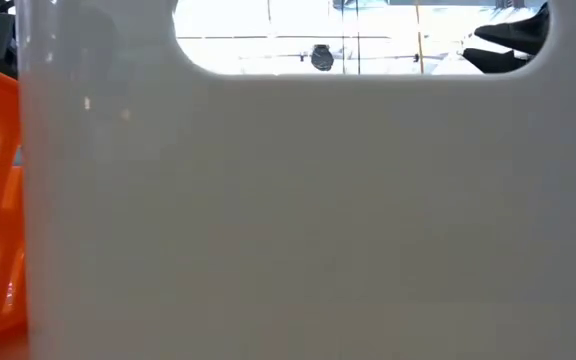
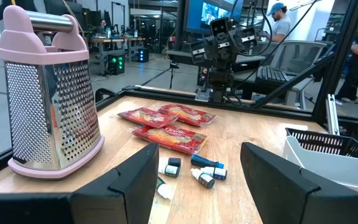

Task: Pick & Place Food Item
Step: Put the right red popcorn bag into the gray bin

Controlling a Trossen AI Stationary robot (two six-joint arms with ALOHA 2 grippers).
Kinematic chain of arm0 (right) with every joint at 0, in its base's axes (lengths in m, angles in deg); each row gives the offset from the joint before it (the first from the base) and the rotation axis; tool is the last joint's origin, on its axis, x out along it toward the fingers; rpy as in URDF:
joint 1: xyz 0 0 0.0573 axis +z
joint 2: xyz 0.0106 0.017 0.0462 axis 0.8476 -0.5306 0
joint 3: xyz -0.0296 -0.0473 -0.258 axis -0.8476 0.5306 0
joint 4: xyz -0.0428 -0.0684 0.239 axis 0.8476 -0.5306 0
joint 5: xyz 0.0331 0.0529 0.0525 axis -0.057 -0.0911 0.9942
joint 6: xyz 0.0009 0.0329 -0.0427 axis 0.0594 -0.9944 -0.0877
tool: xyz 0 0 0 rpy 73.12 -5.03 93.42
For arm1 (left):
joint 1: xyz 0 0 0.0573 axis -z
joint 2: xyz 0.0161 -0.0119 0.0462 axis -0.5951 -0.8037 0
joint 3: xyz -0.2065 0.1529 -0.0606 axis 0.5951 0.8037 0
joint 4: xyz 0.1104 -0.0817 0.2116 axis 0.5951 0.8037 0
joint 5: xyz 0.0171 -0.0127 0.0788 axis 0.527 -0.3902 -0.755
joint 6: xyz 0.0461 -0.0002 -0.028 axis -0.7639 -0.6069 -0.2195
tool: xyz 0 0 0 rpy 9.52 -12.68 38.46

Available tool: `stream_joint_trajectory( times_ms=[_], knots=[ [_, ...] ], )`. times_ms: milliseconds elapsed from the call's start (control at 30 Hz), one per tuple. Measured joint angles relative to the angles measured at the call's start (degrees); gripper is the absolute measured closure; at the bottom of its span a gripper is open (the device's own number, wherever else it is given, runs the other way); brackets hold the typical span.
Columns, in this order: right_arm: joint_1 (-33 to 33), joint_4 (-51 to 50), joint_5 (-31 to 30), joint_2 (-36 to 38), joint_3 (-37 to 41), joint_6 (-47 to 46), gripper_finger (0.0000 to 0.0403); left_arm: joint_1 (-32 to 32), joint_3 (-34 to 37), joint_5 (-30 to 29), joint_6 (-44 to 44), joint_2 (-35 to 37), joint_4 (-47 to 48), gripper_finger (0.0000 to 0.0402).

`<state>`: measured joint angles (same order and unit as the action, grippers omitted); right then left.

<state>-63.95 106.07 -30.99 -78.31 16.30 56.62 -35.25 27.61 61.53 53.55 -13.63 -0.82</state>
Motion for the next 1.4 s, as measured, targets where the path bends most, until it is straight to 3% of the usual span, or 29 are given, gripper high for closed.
stream_joint_trajectory(
  times_ms=[133,300,433,567,700,867,1100,1400],
  knots=[
    [0.02,0.36,-1.62,0.0,0.0,3.06,0.0273,-0.01,0.0,0.0,0.0,0.0,0.0,0.0172],
    [0.0,-0.06,-11.37,-1.89,-0.98,2.8,0.0255,0.01,0.0,-0.01,0.0,0.0,-0.01,0.0172],
    [-0.07,-9.77,-21.66,-9.17,-6.09,1.5,0.0202,-0.01,0.0,0.0,0.0,0.0,-0.02,0.0172],
    [-2.08,-20.66,-29.89,-20.93,-16.28,-2.46,0.015,0.0,0.0,-0.01,0.0,0.0,-0.04,0.0172],
    [-5.56,-39.64,-26.63,-34.11,-26.8,-6.06,0.0124,0.0,0.0,-0.05,0.0,0.0,-0.02,0.0172],
    [-11.46,-59.95,-24.46,-48.05,-38.54,-5.78,0.0125,-0.01,0.0,-0.11,0.0,0.0,-0.04,0.0172],
    [-24.1,-61.92,-13.69,-62.61,-41.09,3.43,0.0145,-0.01,0.0,-0.11,0.0,0.0,-0.02,0.0172],
    [-34.96,-56.7,-9.96,-73.27,-41.09,11.5,0.0147,-0.01,0.0,-0.09,0.0,0.0,-0.02,0.0172]
  ],
)
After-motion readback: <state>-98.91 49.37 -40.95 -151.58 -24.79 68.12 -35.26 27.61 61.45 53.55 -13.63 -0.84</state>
